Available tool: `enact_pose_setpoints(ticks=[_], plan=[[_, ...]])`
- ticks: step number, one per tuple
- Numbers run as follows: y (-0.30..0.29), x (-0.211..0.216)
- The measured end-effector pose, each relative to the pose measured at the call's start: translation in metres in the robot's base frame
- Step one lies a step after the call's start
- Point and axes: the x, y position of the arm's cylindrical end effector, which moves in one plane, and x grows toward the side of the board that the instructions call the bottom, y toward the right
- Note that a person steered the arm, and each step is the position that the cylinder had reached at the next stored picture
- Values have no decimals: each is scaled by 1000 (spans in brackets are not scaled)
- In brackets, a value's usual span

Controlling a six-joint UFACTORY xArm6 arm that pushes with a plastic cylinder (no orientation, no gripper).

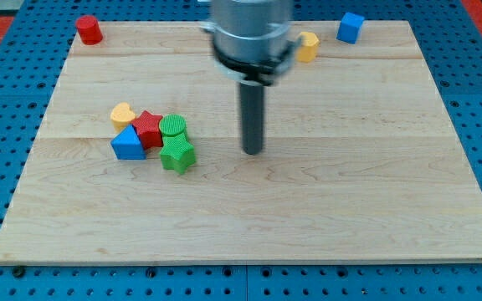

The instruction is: Push the red star along with the yellow heart up a bit

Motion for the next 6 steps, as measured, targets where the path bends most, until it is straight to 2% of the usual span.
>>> enact_pose_setpoints(ticks=[1, 2, 3, 4, 5, 6], plan=[[-3, 42], [-80, 91], [-146, 82], [-167, 4], [-167, -41], [-168, -48]])
